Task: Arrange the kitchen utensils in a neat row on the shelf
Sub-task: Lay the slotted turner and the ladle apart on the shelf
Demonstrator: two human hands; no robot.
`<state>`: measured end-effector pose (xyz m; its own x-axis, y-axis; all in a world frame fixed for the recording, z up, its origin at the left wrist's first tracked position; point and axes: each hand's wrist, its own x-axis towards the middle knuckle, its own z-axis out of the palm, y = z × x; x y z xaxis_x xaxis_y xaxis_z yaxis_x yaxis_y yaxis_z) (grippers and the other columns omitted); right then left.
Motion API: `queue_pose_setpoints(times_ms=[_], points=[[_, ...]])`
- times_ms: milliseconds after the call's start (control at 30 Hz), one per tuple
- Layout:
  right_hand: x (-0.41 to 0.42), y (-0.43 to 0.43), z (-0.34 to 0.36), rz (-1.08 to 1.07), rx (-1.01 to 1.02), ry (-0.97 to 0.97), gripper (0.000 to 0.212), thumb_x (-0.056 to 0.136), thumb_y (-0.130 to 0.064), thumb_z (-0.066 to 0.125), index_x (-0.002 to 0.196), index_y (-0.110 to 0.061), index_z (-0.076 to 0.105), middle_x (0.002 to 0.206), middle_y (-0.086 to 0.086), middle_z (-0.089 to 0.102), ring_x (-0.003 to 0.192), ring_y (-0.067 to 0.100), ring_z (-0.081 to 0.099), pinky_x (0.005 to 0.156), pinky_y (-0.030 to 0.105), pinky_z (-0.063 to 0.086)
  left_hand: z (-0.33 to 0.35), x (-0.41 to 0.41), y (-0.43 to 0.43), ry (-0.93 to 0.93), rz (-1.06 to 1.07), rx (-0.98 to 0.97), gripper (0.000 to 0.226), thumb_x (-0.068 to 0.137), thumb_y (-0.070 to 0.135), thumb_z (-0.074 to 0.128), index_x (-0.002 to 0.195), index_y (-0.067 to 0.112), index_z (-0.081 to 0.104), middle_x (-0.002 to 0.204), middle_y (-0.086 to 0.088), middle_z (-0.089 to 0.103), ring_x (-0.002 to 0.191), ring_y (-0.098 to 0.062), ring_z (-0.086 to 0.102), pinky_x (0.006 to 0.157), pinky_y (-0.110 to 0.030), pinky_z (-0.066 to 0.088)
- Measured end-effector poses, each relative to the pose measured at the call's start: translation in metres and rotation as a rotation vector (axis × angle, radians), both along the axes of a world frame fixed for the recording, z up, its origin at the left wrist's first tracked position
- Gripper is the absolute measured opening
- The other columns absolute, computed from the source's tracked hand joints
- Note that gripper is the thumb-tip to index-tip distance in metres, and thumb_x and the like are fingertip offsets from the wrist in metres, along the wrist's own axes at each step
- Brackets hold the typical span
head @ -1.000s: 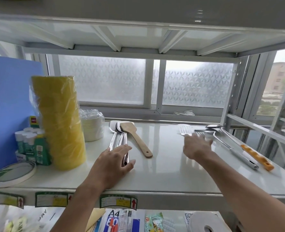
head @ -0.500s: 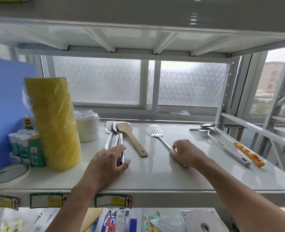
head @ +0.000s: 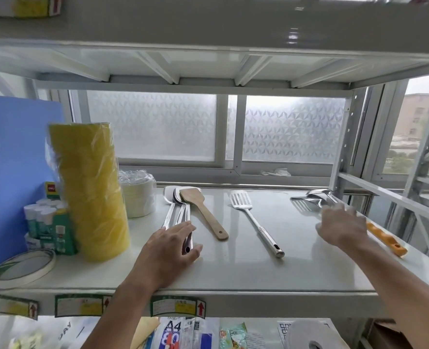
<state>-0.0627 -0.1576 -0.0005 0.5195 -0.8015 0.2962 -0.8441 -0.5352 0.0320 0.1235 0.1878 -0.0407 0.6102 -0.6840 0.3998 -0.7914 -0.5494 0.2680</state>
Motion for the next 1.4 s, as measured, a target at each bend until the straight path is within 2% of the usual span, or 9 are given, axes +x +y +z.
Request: queue_pose_setpoints(times_ms=[200, 400, 533, 667, 800, 1067, 1167, 1267, 1400], points=[[-0.018, -0.017, -0.016, -0.043, 0.036, 0.036, 0.042, 0.092, -0.014, 0.041, 0.133, -0.019, 0.048, 0.131, 0.013, 0.056, 0.125, 0.036, 0.053, 0.091, 0.044, 0.05, -0.006, 0.006, -0.002, 0.0, -0.01, -0.011, 0.058, 0.094, 0.063, 0.04, 0.144, 0.035, 0.047, 0.156, 0.014, 0.043, 0.139, -0.008, 0.044, 0.121, -0.035, 0.027], [0.003, -0.003, -0.025, 0.223, 0.074, -0.31, 0.014, 0.094, -0.015, 0.051, 0.104, -0.007, 0.057, 0.101, 0.018, 0.065, 0.097, 0.04, 0.064, 0.076, 0.041, 0.049, -0.004, 0.004, -0.001, 0.005, -0.009, -0.02, 0.058, 0.094, 0.062, 0.04, 0.145, 0.035, 0.046, 0.157, 0.016, 0.04, 0.14, -0.006, 0.041, 0.122, -0.032, 0.022], [0.033, 0.02, -0.011, 0.375, 0.363, -0.709, 0.011, 0.097, -0.016, 0.059, 0.099, -0.012, 0.068, 0.077, 0.012, 0.075, 0.064, 0.027, 0.069, 0.059, 0.032, 0.051, -0.005, 0.005, -0.002, 0.016, -0.006, -0.017, 0.059, 0.094, 0.063, 0.039, 0.145, 0.036, 0.045, 0.157, 0.017, 0.039, 0.14, -0.006, 0.041, 0.123, -0.032, 0.022], [0.047, 0.037, -0.002, 0.462, 0.684, -0.705, 0.011, 0.092, -0.025, 0.07, 0.093, -0.016, 0.074, 0.064, 0.006, 0.073, 0.047, 0.011, 0.056, 0.045, 0.022, 0.043, -0.004, 0.005, -0.001, 0.025, -0.006, -0.018, 0.059, 0.093, 0.062, 0.04, 0.145, 0.034, 0.046, 0.158, 0.016, 0.039, 0.141, -0.007, 0.041, 0.123, -0.034, 0.023], [0.055, 0.042, -0.008, 0.451, 0.612, -0.481, 0.021, 0.092, -0.039, 0.068, 0.092, -0.02, 0.077, 0.071, 0.0, 0.076, 0.066, 0.01, 0.063, 0.063, 0.025, 0.046, -0.003, 0.005, 0.0, 0.017, -0.004, -0.012, 0.058, 0.094, 0.061, 0.042, 0.145, 0.034, 0.046, 0.158, 0.016, 0.039, 0.141, -0.007, 0.04, 0.122, -0.033, 0.023], [0.049, 0.065, -0.018, 0.564, 0.398, -0.267, 0.059, 0.084, -0.058, 0.066, 0.138, -0.035, 0.058, 0.114, 0.004, 0.055, 0.106, 0.022, 0.059, 0.094, 0.035, 0.047, -0.001, 0.002, 0.0, 0.02, -0.009, -0.013, 0.055, 0.095, 0.06, 0.044, 0.143, 0.033, 0.049, 0.156, 0.014, 0.042, 0.139, -0.011, 0.044, 0.12, -0.034, 0.028], [0.052, 0.075, -0.022, 0.555, 0.365, -0.178, 0.052, 0.091, -0.056, 0.055, 0.142, -0.044, 0.053, 0.127, 0.005, 0.052, 0.128, 0.027, 0.046, 0.108, 0.041, 0.041, 0.0, 0.001, 0.001, 0.015, -0.002, -0.012, 0.054, 0.095, 0.059, 0.045, 0.142, 0.033, 0.05, 0.156, 0.015, 0.042, 0.136, -0.012, 0.047, 0.118, -0.035, 0.031], [0.057, 0.08, -0.027, 0.527, 0.38, -0.101, 0.042, 0.102, -0.05, 0.037, 0.142, -0.045, 0.051, 0.133, -0.003, 0.052, 0.133, 0.026, 0.036, 0.103, 0.044, 0.03, 0.0, 0.001, 0.001, 0.014, 0.005, 0.004, 0.053, 0.096, 0.06, 0.043, 0.142, 0.035, 0.049, 0.156, 0.017, 0.041, 0.136, -0.012, 0.047, 0.118, -0.035, 0.032], [0.058, 0.066, -0.029, 0.495, 0.372, -0.111, 0.033, 0.103, -0.04, 0.032, 0.122, -0.031, 0.057, 0.117, -0.003, 0.053, 0.125, 0.026, 0.046, 0.088, 0.042, 0.027, 0.0, 0.003, 0.0, 0.026, 0.001, 0.004, 0.054, 0.095, 0.061, 0.043, 0.141, 0.035, 0.051, 0.156, 0.017, 0.041, 0.133, -0.014, 0.049, 0.116, -0.036, 0.034]])
